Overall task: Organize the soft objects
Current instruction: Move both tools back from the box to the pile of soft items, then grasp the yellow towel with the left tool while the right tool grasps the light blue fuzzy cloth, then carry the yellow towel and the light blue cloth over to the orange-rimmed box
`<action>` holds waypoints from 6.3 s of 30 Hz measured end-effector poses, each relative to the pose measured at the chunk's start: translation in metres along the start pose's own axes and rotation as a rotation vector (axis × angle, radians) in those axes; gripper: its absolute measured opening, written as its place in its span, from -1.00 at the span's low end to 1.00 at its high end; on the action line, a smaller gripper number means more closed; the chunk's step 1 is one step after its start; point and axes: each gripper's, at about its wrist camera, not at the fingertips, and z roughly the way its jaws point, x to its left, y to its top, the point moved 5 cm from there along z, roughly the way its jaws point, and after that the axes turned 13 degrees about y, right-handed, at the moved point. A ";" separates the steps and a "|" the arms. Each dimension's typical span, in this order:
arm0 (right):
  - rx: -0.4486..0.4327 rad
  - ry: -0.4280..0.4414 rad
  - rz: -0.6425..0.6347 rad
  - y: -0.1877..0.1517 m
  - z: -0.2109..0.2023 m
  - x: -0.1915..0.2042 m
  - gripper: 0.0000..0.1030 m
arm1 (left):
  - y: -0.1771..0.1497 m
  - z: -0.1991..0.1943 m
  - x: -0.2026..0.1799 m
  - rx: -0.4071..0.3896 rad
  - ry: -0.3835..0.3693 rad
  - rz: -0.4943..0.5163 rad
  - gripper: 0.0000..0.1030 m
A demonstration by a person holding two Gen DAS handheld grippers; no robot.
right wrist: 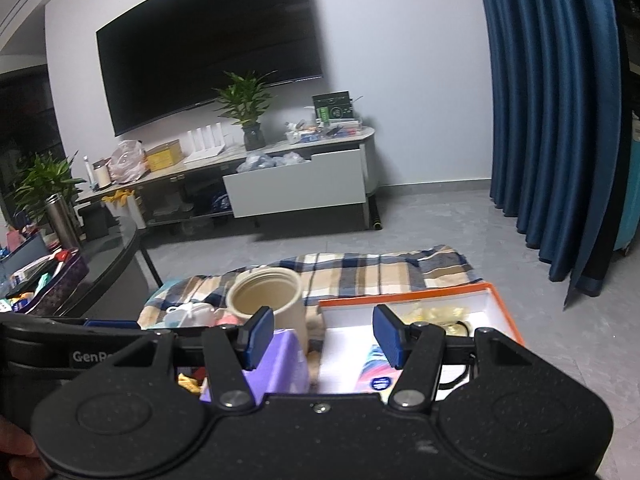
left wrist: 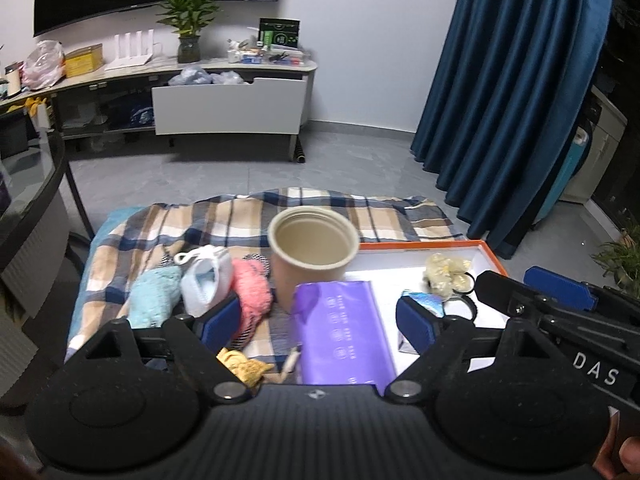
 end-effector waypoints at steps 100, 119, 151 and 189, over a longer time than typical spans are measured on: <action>0.223 0.209 -0.133 -0.080 0.134 0.179 0.48 | -0.097 -0.016 0.214 0.016 0.083 -0.245 -0.75; 0.369 0.083 -0.006 -0.074 0.247 0.160 -0.15 | -0.041 0.037 0.228 0.005 0.116 -0.220 -0.75; 0.086 0.137 -0.177 -0.015 0.057 0.138 -0.19 | -0.020 -0.023 0.153 -0.064 0.083 -0.203 -0.75; 0.024 0.074 -0.120 -0.007 -0.002 0.059 -0.18 | -0.017 -0.035 0.062 -0.074 0.014 -0.055 -0.74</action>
